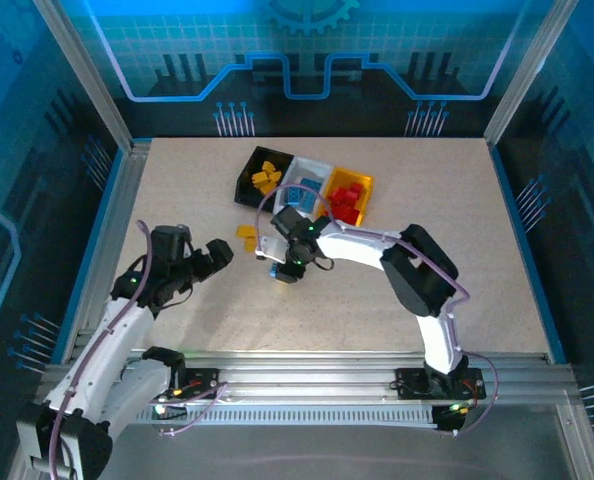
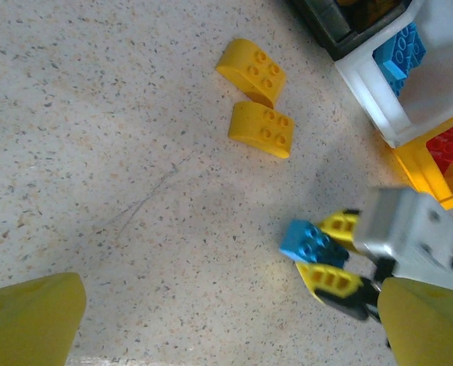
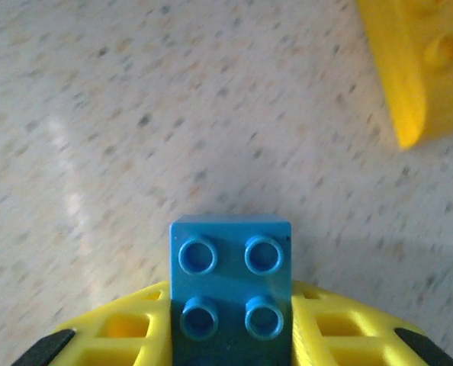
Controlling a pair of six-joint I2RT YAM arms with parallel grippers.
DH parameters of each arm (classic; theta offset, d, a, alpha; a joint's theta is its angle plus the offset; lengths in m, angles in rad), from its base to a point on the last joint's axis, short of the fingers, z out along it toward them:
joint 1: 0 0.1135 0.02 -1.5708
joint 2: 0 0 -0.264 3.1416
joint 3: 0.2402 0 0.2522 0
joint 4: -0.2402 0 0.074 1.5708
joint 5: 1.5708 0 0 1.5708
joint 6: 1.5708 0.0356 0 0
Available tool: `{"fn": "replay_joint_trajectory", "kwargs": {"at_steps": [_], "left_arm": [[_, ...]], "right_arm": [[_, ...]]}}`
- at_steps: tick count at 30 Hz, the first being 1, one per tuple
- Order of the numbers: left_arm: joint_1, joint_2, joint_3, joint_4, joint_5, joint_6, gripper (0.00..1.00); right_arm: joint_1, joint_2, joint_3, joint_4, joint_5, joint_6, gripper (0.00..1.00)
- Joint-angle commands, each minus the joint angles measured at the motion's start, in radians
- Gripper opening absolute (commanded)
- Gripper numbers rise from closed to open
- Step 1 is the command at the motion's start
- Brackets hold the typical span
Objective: Sort the legos into containers by color
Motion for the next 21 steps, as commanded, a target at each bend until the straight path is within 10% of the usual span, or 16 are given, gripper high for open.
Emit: {"fn": "replay_joint_trajectory", "kwargs": {"at_steps": [1,10,21], "left_arm": [[0.011,0.030,-0.003,0.059,0.040,-0.027,0.99],[0.012,0.131,0.039,0.135,0.112,-0.030,0.99],[0.012,0.105,0.042,0.073,0.144,-0.011,0.99]], "right_arm": [[-0.030,-0.134,-0.088,0.048,-0.057,0.092,0.25],[-0.291,-0.281,-0.118,0.179,-0.220,0.594,0.24],[-0.382,-0.005,0.308,0.154,-0.151,1.079,0.23]]}}
